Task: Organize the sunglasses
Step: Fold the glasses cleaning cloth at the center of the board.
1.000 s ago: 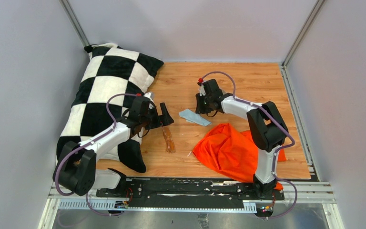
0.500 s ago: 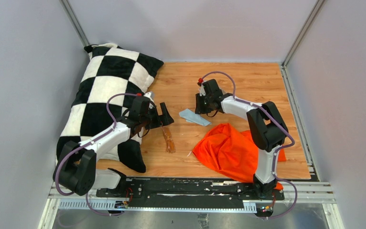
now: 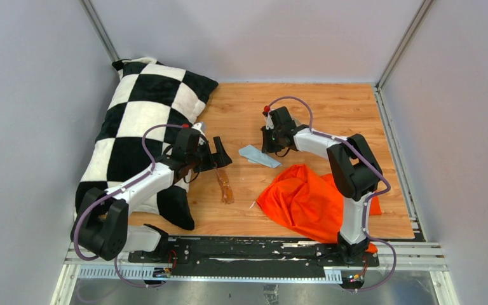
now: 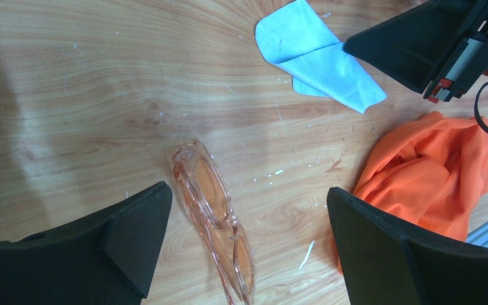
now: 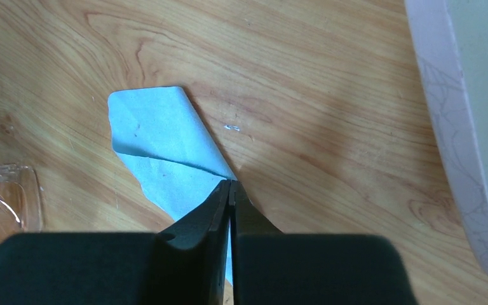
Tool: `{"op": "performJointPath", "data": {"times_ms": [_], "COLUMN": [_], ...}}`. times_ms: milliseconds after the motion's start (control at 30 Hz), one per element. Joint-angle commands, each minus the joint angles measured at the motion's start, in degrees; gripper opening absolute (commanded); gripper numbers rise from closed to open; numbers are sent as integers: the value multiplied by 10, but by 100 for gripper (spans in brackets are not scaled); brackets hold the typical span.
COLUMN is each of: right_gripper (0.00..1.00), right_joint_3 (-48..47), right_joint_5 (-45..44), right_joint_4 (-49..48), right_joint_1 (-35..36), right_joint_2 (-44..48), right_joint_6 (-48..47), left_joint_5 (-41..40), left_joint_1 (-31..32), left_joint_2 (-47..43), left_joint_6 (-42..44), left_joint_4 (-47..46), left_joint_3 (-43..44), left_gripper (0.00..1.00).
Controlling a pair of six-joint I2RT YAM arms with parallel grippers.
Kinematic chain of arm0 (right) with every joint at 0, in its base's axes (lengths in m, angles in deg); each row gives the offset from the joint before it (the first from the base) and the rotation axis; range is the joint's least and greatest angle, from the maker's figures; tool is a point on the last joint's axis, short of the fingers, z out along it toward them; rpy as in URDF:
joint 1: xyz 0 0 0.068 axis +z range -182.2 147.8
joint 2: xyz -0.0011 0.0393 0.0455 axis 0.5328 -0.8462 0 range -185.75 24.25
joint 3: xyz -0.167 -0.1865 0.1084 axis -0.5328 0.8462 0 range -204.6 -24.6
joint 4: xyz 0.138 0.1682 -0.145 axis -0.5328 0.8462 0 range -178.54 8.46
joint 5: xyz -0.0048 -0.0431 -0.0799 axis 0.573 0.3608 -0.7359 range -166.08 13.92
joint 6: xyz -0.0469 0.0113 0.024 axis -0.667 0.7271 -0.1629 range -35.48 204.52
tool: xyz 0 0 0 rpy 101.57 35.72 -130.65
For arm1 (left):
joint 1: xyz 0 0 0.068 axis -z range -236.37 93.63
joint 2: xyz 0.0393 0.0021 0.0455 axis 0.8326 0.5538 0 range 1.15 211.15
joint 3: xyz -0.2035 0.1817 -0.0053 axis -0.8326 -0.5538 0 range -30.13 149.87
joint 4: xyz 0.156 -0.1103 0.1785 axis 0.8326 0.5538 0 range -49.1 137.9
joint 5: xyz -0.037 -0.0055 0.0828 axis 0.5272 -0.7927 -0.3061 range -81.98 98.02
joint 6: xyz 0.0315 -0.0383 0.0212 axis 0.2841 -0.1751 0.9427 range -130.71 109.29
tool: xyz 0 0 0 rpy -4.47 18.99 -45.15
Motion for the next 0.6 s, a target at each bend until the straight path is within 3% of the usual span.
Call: {"op": "performJointPath", "data": {"times_ms": [0, 400, 567], "right_gripper": [1, 0, 0], "right_joint_3": [4, 38, 71], "right_joint_5": [-7, 28, 41], "right_joint_4": [11, 8, 5], "right_joint_1": [6, 7, 12], "right_joint_2": [-9, 51, 76], "right_joint_6": [-11, -12, -12], "left_joint_5": [6, 19, -18], "left_joint_1": [-4, -2, 6], "left_joint_2": [5, 38, 82], "left_joint_6": [4, -21, -44], "left_joint_4": [-3, -1, 22], "left_joint_3": [14, 39, 69], "left_gripper": [100, 100, 100]}}
